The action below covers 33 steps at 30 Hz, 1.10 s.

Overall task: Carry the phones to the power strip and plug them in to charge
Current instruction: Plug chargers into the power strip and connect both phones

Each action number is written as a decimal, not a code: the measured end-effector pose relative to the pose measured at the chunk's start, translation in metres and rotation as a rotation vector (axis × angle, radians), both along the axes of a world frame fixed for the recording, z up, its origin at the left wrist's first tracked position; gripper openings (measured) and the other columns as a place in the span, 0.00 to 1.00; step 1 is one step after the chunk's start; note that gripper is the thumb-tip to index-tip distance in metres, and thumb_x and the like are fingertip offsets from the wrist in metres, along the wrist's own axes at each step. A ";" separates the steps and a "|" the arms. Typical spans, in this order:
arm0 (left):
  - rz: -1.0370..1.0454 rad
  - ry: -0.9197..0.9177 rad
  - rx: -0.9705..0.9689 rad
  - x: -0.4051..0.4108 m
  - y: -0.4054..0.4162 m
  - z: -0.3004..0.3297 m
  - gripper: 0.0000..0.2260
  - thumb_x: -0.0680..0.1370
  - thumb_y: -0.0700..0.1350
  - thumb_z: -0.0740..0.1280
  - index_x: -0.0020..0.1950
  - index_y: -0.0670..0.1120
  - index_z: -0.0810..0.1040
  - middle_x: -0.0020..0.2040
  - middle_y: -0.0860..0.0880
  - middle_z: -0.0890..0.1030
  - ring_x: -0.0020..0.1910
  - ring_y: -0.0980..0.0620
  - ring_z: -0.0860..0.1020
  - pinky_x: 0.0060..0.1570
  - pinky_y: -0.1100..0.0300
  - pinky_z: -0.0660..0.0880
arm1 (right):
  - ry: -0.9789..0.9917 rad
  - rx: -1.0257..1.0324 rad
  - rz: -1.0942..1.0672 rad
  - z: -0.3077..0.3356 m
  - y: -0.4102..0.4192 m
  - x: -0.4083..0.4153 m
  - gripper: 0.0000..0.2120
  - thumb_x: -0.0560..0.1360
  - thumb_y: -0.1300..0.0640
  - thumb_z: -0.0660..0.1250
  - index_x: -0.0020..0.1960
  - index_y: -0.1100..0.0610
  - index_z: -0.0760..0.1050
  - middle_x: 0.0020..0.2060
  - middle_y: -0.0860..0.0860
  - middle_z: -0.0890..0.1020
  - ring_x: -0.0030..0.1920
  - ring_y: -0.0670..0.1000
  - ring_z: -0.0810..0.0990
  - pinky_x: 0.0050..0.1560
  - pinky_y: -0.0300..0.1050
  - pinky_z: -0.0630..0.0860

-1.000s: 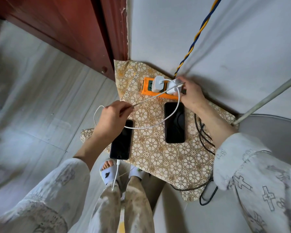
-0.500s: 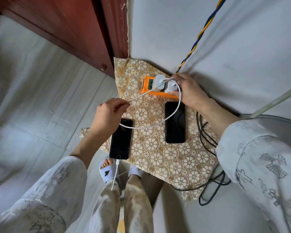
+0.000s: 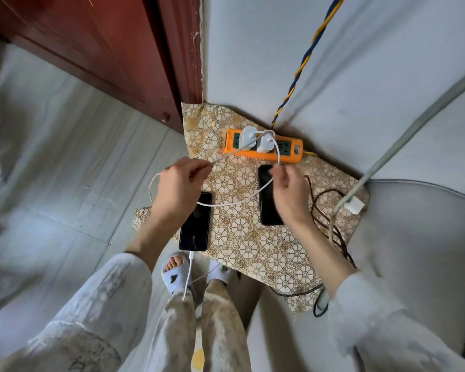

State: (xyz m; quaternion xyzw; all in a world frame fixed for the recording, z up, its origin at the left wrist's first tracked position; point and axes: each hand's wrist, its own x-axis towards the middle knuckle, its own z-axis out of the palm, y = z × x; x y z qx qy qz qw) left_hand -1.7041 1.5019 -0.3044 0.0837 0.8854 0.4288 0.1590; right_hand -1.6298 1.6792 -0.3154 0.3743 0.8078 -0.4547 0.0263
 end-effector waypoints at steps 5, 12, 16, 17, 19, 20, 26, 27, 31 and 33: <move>-0.148 0.030 0.013 0.008 0.003 0.011 0.06 0.74 0.40 0.67 0.48 0.40 0.82 0.43 0.43 0.83 0.40 0.48 0.79 0.43 0.64 0.70 | 0.091 -0.420 0.021 0.032 -0.046 -0.022 0.22 0.75 0.47 0.62 0.42 0.68 0.75 0.30 0.56 0.68 0.31 0.51 0.64 0.33 0.43 0.61; -0.193 -0.151 -0.065 0.012 -0.016 -0.011 0.09 0.76 0.41 0.64 0.53 0.39 0.78 0.52 0.42 0.81 0.47 0.51 0.75 0.43 0.72 0.63 | 0.204 -0.505 -0.057 0.050 -0.039 -0.038 0.11 0.76 0.61 0.62 0.37 0.56 0.79 0.27 0.46 0.75 0.30 0.45 0.68 0.29 0.34 0.65; -0.124 -0.119 -0.089 -0.002 -0.032 -0.012 0.07 0.76 0.38 0.64 0.49 0.40 0.81 0.47 0.44 0.83 0.46 0.48 0.80 0.44 0.68 0.68 | 0.267 -0.588 -0.191 0.052 -0.045 -0.030 0.12 0.76 0.61 0.62 0.36 0.55 0.79 0.28 0.49 0.76 0.28 0.44 0.70 0.26 0.30 0.66; -0.071 -0.095 -0.061 -0.005 -0.036 -0.010 0.07 0.76 0.38 0.64 0.48 0.40 0.81 0.43 0.46 0.83 0.43 0.50 0.80 0.43 0.71 0.69 | 0.265 -0.610 -0.199 0.051 -0.048 -0.027 0.11 0.76 0.60 0.62 0.37 0.54 0.79 0.29 0.49 0.76 0.29 0.44 0.71 0.27 0.31 0.66; -0.012 -0.067 -0.020 -0.006 -0.045 -0.002 0.07 0.75 0.37 0.65 0.48 0.40 0.82 0.39 0.50 0.81 0.37 0.56 0.79 0.40 0.79 0.69 | 0.191 -0.584 -0.121 0.049 -0.057 -0.024 0.08 0.76 0.54 0.63 0.41 0.54 0.78 0.33 0.49 0.78 0.32 0.44 0.72 0.32 0.35 0.67; -0.011 -0.061 -0.013 -0.003 -0.047 0.001 0.06 0.74 0.37 0.65 0.47 0.40 0.82 0.38 0.51 0.80 0.36 0.59 0.78 0.39 0.81 0.68 | 0.137 -0.548 -0.045 0.050 -0.063 -0.024 0.10 0.75 0.52 0.63 0.43 0.57 0.78 0.34 0.49 0.78 0.34 0.45 0.73 0.35 0.37 0.68; -0.022 -0.037 0.026 0.000 -0.048 0.004 0.05 0.74 0.38 0.66 0.46 0.41 0.82 0.38 0.52 0.80 0.37 0.61 0.77 0.39 0.83 0.66 | 0.130 -0.453 0.148 0.060 -0.093 -0.051 0.15 0.75 0.56 0.63 0.43 0.69 0.76 0.30 0.48 0.74 0.32 0.45 0.70 0.39 0.40 0.68; -0.036 -0.054 0.032 -0.003 -0.048 0.003 0.05 0.74 0.38 0.66 0.47 0.41 0.81 0.39 0.51 0.81 0.38 0.59 0.78 0.39 0.82 0.66 | 0.142 -0.481 0.109 0.061 -0.094 -0.054 0.13 0.76 0.57 0.63 0.45 0.68 0.78 0.30 0.49 0.75 0.32 0.46 0.70 0.36 0.37 0.68; -0.170 -0.180 -0.100 -0.011 -0.052 -0.016 0.07 0.76 0.43 0.66 0.50 0.42 0.79 0.48 0.47 0.82 0.46 0.53 0.77 0.48 0.64 0.70 | 0.156 -0.642 0.003 0.059 -0.100 -0.054 0.11 0.77 0.58 0.62 0.42 0.63 0.79 0.30 0.51 0.76 0.30 0.45 0.72 0.27 0.32 0.65; -0.169 -0.268 -0.158 -0.011 -0.057 -0.027 0.08 0.76 0.44 0.65 0.50 0.42 0.79 0.49 0.45 0.83 0.48 0.49 0.78 0.47 0.62 0.71 | 0.179 -0.715 -0.080 0.058 -0.100 -0.055 0.11 0.76 0.56 0.63 0.38 0.58 0.79 0.30 0.50 0.76 0.31 0.45 0.72 0.29 0.35 0.63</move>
